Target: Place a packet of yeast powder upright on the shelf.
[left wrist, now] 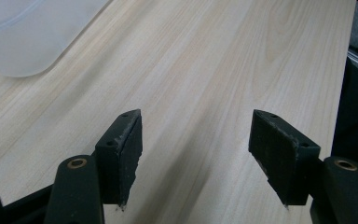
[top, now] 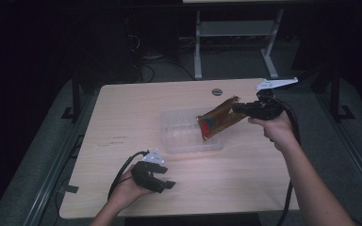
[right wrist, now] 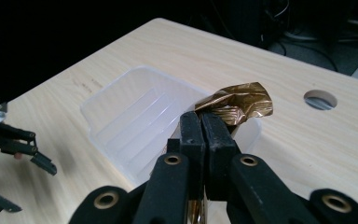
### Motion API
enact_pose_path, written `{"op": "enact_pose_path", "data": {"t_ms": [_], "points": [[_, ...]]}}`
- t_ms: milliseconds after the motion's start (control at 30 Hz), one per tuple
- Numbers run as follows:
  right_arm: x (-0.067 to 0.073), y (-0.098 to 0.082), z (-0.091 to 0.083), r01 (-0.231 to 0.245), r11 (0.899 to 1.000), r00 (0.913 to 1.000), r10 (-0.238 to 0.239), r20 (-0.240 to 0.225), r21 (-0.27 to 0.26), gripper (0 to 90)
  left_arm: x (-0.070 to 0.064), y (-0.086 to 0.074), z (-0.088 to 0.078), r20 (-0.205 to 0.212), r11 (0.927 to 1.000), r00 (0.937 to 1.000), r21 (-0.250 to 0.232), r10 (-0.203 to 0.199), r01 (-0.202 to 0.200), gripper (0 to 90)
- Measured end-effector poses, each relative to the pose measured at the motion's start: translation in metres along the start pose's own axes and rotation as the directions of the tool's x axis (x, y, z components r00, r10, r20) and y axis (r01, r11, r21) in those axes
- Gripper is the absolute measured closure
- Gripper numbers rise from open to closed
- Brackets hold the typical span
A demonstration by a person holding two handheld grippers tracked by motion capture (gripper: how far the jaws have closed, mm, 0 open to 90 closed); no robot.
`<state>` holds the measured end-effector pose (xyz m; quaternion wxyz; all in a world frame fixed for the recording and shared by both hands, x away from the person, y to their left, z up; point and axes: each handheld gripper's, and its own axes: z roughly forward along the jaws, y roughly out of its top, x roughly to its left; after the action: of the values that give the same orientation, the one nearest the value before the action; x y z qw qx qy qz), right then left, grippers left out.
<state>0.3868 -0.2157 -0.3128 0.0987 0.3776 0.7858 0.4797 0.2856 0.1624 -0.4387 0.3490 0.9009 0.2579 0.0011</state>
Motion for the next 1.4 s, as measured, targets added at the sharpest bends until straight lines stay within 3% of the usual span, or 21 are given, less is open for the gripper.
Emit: {"op": "enact_pose_path", "data": {"t_ms": [333,500,600,833,933,1000,1400], "points": [[0.009,0.001,0.003,0.028,0.999,0.9993,-0.028,-0.026,0.023,85.9,-0.001,0.0,0.002,0.006,1.0,1.0,0.008,0.004,-0.004,34.5],[0.014,-0.001,0.0,0.05,0.998,0.9987,-0.05,-0.008,0.049,87.7,-0.001,0.001,0.003,0.011,0.9999,0.9999,0.011,0.009,-0.009,34.5],[0.013,-0.003,-0.001,0.04,0.998,0.999,-0.039,-0.023,0.051,87.3,-0.001,0.001,0.004,0.012,0.9999,0.9999,0.013,0.008,-0.008,34.5],[0.016,-0.001,0.01,0.029,0.998,0.9979,-0.027,-0.06,0.048,86.8,-0.002,0.001,0.005,0.017,0.9999,0.9998,0.012,0.003,-0.003,34.5],[0.02,0.002,0.016,0.037,0.998,0.996,-0.032,-0.083,0.053,86.8,-0.002,0.001,0.005,0.018,0.9995,0.9996,0.024,0.02,-0.02,34.4],[0.022,0.004,0.021,0.043,0.998,0.9951,-0.038,-0.091,0.054,86.8,-0.003,0.001,0.006,0.019,0.9999,0.9998,0.016,0.005,-0.005,34.5],[0.024,0.01,0.04,0.028,0.998,0.9947,-0.023,-0.1,0.05,86.8,-0.002,0.0,0.006,0.024,0.9995,0.9996,0.027,0.013,-0.014,34.4]]}}
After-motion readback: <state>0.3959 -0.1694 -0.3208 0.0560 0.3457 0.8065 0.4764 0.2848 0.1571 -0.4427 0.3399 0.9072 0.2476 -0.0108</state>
